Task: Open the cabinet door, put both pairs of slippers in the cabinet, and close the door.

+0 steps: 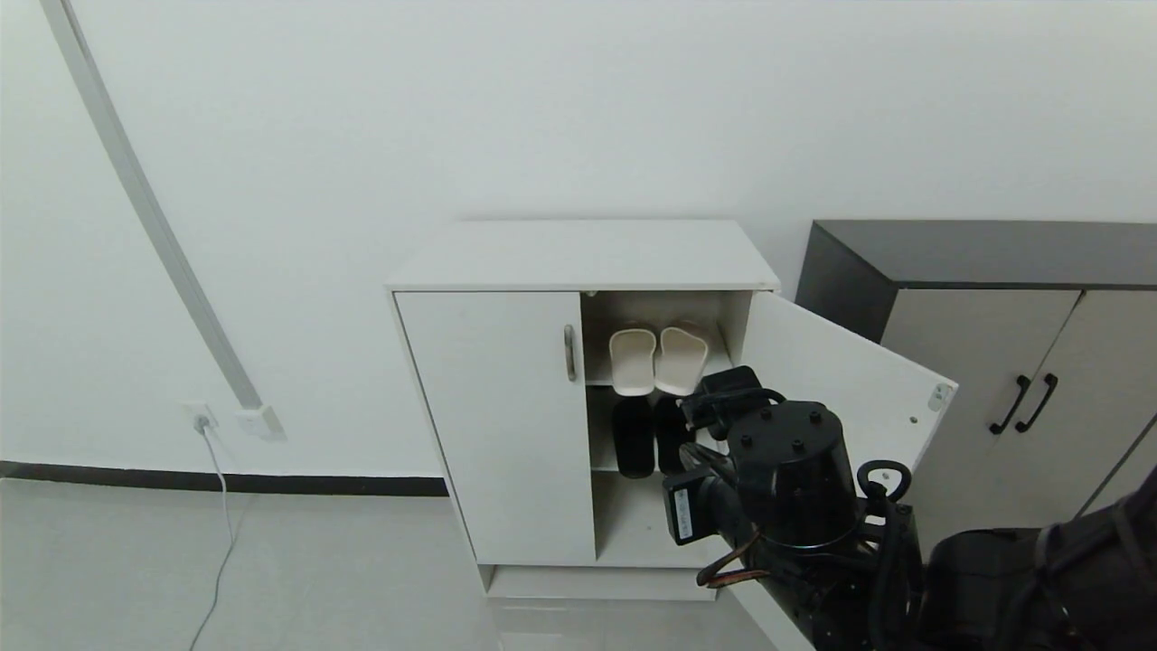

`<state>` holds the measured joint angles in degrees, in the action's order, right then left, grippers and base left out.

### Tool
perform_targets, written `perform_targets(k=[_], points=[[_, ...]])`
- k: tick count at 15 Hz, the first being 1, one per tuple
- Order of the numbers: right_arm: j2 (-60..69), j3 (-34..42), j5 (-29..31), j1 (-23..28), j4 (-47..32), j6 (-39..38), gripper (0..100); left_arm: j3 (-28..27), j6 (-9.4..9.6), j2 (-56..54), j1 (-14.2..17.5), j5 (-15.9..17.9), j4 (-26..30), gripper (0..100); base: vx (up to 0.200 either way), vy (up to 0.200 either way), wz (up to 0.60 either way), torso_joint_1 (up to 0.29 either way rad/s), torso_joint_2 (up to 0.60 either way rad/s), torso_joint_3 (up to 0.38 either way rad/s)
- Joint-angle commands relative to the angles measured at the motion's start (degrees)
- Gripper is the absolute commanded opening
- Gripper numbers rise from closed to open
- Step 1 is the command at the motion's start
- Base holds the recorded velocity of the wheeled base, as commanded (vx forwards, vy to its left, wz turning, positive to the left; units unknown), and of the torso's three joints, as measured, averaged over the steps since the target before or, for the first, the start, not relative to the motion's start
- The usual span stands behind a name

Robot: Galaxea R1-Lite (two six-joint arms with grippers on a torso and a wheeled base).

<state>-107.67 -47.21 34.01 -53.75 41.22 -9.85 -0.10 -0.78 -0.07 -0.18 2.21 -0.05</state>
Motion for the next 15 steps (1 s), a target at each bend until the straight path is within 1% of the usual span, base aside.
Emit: perform_targets(k=[1, 7, 11, 15], points=[[-0.1, 0.0, 0.0, 0.0, 0.0, 0.0, 0, 0.0, -0.01, 0.1, -0.1, 0.0, 0.0, 0, 0.000, 0.000, 0.00, 0.212, -0.53, -0.295], [-0.1, 0.1, 0.0, 0.0, 0.0, 0.0, 0, 0.1, -0.01, 0.1, -0.1, 0.0, 0.0, 0, 0.000, 0.000, 0.00, 0.233, -0.55, -0.321], [0.0, 0.6, -0.1, 0.1, 0.0, -0.1, 0, 0.0, -0.01, 0.1, 0.0, 0.0, 0.0, 0, 0.000, 0.000, 0.00, 0.271, -0.60, -0.339], [0.0, 0.7, -0.1, 1.4, 0.1, 0.0, 0, 0.0, -0.01, 0.1, 0.0, 0.0, 0.0, 0, 0.000, 0.000, 0.00, 0.205, -0.44, -0.245]])
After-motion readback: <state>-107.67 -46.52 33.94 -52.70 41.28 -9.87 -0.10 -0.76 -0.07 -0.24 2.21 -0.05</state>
